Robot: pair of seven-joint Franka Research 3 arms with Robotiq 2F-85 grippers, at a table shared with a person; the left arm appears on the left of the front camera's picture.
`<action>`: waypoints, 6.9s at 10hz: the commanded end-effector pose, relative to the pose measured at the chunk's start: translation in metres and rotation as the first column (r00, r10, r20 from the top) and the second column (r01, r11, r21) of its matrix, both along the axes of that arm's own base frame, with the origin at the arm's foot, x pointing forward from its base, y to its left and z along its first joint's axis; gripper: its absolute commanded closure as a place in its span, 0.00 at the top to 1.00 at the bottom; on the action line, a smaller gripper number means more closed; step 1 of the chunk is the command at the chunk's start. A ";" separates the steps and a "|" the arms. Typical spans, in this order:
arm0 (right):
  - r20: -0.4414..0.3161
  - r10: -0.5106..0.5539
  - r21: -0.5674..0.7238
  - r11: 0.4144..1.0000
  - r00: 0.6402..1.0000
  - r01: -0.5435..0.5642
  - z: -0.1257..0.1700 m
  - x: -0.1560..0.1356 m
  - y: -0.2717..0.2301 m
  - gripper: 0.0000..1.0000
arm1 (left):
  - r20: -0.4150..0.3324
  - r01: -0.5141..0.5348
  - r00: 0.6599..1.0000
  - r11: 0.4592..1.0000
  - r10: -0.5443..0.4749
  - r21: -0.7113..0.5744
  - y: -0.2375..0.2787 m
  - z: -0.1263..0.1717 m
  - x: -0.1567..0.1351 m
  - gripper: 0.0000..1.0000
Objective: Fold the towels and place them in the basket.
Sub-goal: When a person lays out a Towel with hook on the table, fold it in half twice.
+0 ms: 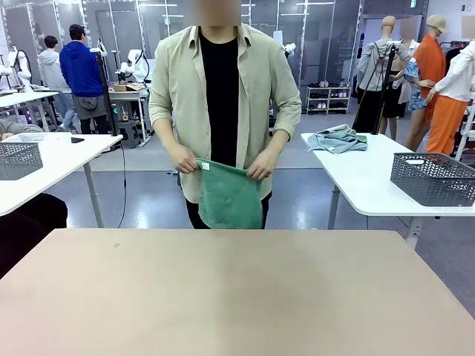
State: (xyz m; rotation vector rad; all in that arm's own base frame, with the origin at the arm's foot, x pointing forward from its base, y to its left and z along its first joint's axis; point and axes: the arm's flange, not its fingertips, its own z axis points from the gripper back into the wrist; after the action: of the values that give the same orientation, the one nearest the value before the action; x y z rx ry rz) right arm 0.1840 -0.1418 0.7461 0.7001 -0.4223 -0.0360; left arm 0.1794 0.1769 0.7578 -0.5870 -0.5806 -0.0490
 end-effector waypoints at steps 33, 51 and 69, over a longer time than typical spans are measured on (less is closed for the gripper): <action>0.228 0.657 -0.499 0.713 0.718 -0.493 0.021 -0.001 0.205 1.00 | 0.233 0.446 0.760 0.748 -0.606 0.492 -0.224 0.015 -0.013 1.00; 0.027 0.931 -0.673 0.286 0.364 -0.682 -0.013 0.001 0.295 1.00 | 0.070 0.572 0.507 0.396 -0.859 0.718 -0.318 -0.039 -0.032 1.00; -0.282 0.958 -0.621 -0.146 0.046 -0.770 -0.227 0.037 0.381 1.00 | -0.378 0.670 0.281 -0.102 -0.882 0.735 -0.399 -0.231 0.015 1.00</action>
State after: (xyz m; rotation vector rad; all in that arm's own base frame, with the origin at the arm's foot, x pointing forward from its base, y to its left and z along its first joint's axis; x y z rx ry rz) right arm 0.2216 0.2397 0.5194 0.1099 -0.0750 1.6265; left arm 0.1939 -0.2220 0.5252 0.1273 -0.2426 -1.6094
